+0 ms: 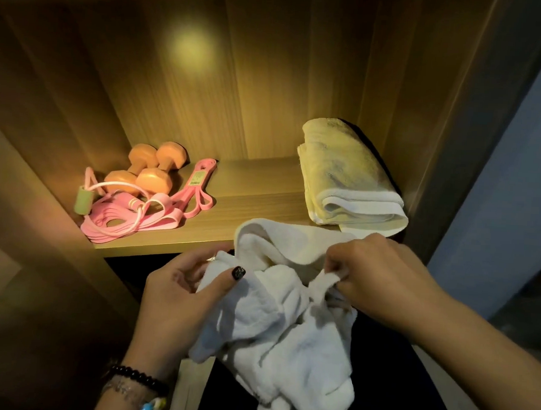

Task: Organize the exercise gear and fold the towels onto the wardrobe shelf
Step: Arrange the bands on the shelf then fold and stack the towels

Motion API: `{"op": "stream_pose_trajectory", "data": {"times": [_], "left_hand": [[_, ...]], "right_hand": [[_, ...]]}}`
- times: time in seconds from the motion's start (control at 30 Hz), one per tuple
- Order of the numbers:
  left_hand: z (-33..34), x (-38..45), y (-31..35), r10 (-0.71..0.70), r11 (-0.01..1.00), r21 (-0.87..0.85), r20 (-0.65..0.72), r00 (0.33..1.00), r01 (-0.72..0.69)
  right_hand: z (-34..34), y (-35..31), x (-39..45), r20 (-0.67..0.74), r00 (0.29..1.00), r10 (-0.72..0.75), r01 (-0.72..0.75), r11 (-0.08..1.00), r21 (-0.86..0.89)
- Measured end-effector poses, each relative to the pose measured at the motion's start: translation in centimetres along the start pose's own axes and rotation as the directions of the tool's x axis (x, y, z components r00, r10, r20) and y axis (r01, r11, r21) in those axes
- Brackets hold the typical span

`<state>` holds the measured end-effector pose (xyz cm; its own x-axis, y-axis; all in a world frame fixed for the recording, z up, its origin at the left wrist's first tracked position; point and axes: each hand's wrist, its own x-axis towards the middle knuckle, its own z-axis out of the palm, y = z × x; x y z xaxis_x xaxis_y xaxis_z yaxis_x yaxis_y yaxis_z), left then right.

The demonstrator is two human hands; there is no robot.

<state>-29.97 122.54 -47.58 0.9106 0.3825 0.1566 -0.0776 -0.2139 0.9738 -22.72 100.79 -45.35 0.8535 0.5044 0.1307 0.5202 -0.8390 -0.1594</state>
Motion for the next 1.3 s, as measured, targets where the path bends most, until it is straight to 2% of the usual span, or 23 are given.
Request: {"op": "stream_pose_trajectory", "data": {"times": [0.1,0.17,0.2,0.27,0.33,0.43,0.57,0.67,0.73,0.77,0.87,1.0,1.03,1.17,1.3], "left_hand": [[-0.7,-0.8,-0.1,0.002,0.991,0.137,-0.009,1.000,-0.001],[-0.8,-1.1,0.0,0.028,0.977,0.211,-0.041,0.999,-0.019],[-0.7,-1.2,0.2,0.037,0.976,0.216,-0.071,0.997,-0.021],[-0.4,-1.1,0.7,0.029,0.991,0.132,-0.131,0.991,-0.012],[0.1,-0.8,1.4,-0.044,0.997,-0.068,-0.184,0.982,0.032],[0.9,-0.3,2.1,-0.121,0.950,-0.306,-0.205,0.971,0.054],[2.8,-0.8,2.2,-0.119,0.905,-0.421,-0.124,0.985,0.057],[3.6,-1.5,1.4,-0.121,0.843,-0.530,-0.021,0.992,0.091],[3.8,-1.8,0.8,-0.098,0.834,-0.542,0.043,0.994,0.106],[3.8,-1.9,0.5,-0.083,0.832,-0.545,0.070,0.994,0.108],[4.0,-2.0,0.1,-0.051,0.818,-0.562,0.140,0.989,0.122],[4.2,-1.9,-0.4,-0.014,0.820,-0.560,0.180,0.984,0.115],[4.3,-2.0,-0.6,-0.001,0.830,-0.547,0.188,0.982,0.105],[4.7,-2.1,-0.8,0.043,0.864,-0.498,0.223,0.974,0.075],[4.9,-2.2,-1.4,0.133,0.941,-0.333,0.193,0.972,-0.062]], "right_hand": [[0.8,0.9,0.4,-0.190,0.981,-0.049,0.007,0.976,-0.216],[0.7,1.9,0.4,-0.232,0.956,-0.179,0.118,0.959,-0.257],[0.5,2.2,0.4,-0.203,0.939,-0.277,0.234,0.949,-0.212],[-0.2,2.2,-0.1,-0.156,0.877,-0.455,0.459,0.888,-0.007],[-0.5,1.6,-0.7,-0.224,0.839,-0.495,0.535,0.825,0.181],[-1.1,0.0,-1.0,-0.340,0.828,-0.446,0.553,0.751,0.361],[-0.9,-2.8,-1.4,-0.461,0.850,-0.255,0.521,0.541,0.660],[0.6,-4.1,-1.4,-0.414,0.910,-0.038,0.405,0.302,0.863],[1.3,-4.5,-1.3,-0.335,0.942,0.027,0.329,0.129,0.935],[1.5,-4.6,-1.2,-0.301,0.952,0.046,0.296,0.088,0.951],[2.1,-4.9,-1.1,-0.278,0.951,0.139,0.265,0.104,0.959],[2.9,-4.7,-0.5,-0.375,0.909,0.184,0.305,0.321,0.897],[3.2,-4.4,-0.4,-0.371,0.909,0.191,0.293,0.341,0.893],[4.1,-3.4,-0.7,-0.318,0.930,0.185,0.262,0.273,0.926],[5.4,-2.7,-1.3,-0.215,0.955,0.205,0.203,0.080,0.976]]}}
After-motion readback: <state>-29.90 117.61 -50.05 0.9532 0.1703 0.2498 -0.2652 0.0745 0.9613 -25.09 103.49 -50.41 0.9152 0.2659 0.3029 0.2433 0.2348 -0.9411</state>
